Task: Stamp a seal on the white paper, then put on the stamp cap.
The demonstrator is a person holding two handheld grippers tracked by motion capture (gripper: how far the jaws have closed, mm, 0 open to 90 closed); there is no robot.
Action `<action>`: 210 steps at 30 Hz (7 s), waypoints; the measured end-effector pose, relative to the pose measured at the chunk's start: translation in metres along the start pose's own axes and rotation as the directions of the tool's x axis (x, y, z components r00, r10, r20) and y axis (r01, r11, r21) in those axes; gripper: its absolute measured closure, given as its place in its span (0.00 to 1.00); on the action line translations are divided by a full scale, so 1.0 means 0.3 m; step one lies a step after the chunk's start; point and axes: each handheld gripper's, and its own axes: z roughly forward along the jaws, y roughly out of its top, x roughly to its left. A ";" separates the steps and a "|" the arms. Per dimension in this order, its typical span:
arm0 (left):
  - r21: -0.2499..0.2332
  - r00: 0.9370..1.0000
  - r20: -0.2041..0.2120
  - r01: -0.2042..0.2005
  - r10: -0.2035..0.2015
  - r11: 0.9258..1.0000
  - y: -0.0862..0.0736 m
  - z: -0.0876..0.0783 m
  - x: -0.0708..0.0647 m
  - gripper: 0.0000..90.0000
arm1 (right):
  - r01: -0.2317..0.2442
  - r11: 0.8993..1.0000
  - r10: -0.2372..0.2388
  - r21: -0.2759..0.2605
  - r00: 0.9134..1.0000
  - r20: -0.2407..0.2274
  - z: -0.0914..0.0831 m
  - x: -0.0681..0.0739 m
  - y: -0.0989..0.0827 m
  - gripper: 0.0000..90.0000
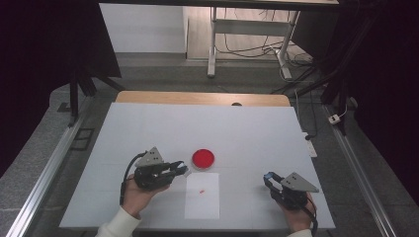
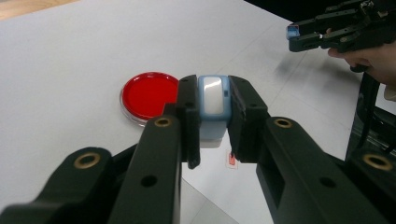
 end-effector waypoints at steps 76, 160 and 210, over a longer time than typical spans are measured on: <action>0.009 1.000 0.024 -0.001 0.000 1.000 0.014 0.036 -0.017 0.84 | 0.053 0.997 -0.061 -0.048 0.983 -0.175 0.114 0.235 0.090 0.72; -0.030 1.000 0.027 0.016 -0.015 0.999 0.030 0.101 -0.085 0.84 | 0.142 0.983 -0.160 -0.118 0.975 -0.156 0.248 0.512 0.195 0.72; -0.007 0.995 0.066 0.075 -0.075 0.997 0.009 0.126 -0.069 0.85 | 0.192 0.972 -0.208 -0.138 0.972 -0.108 0.240 0.529 0.188 0.73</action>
